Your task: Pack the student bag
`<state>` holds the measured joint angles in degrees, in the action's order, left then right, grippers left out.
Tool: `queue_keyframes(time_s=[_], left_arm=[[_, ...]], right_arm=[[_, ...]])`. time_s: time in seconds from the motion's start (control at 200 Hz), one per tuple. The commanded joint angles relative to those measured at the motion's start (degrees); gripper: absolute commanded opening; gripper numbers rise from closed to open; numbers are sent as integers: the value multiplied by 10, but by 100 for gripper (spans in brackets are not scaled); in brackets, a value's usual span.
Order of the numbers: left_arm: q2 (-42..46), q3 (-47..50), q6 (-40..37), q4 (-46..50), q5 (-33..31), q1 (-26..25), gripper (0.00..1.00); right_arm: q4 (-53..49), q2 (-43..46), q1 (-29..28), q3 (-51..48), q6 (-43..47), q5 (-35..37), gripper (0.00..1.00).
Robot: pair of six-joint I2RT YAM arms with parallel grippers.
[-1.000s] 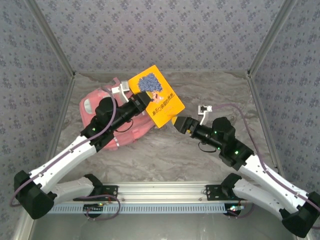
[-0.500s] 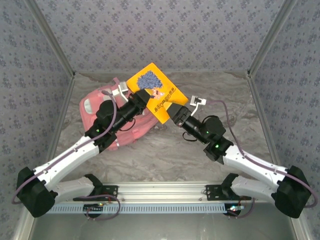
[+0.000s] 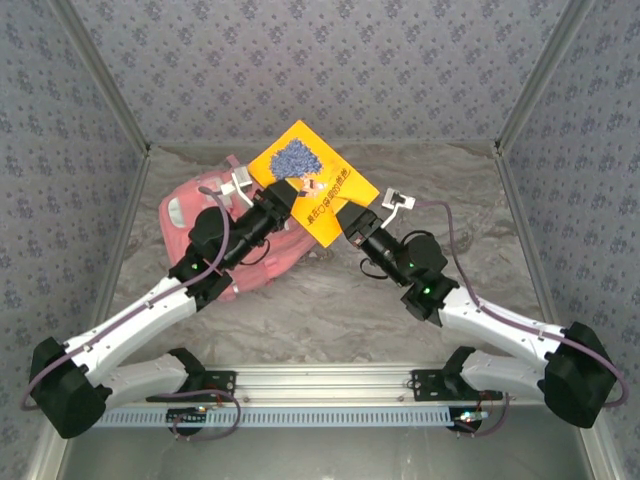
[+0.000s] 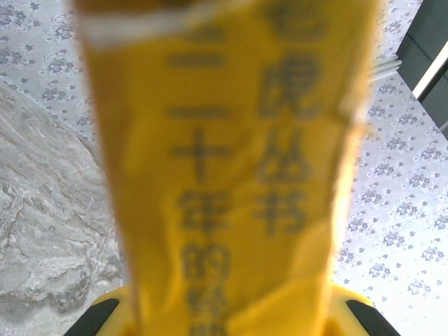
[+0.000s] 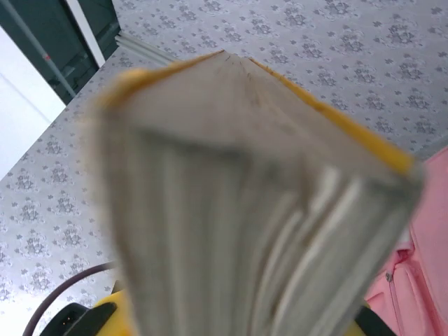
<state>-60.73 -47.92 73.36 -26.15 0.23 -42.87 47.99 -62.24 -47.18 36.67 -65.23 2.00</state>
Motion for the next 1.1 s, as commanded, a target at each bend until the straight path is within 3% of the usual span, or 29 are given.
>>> queue_keyframes(time_s=[0.0,0.07,0.215,0.365,0.465,0.56,0.65,0.829,0.969,1.094], left_arm=[[21,6,-8,-24,2,-6,0],[26,8,-12,4,-8,-6,5],[40,-15,-82,127,-18,-2,42],[47,-52,-162,292,-46,26,60],[6,-103,-205,406,-42,71,60],[-64,-155,-244,492,-14,122,52],[-120,-168,-269,479,42,167,42],[-243,-244,-296,491,126,230,42],[-316,-304,-315,482,176,239,42],[-364,-350,-323,496,180,242,42]], right_arm=[[13,21,1,13,25,36,7],[7,28,3,5,31,35,0],[-44,75,23,-16,55,34,0],[-251,182,73,-29,86,47,0],[-406,250,108,-27,110,64,0],[-479,296,147,-34,125,43,0],[-521,326,181,-43,135,12,0],[-585,352,228,-40,162,-39,0],[-600,355,250,-36,176,-67,0],[-608,354,264,-33,184,-80,0]])
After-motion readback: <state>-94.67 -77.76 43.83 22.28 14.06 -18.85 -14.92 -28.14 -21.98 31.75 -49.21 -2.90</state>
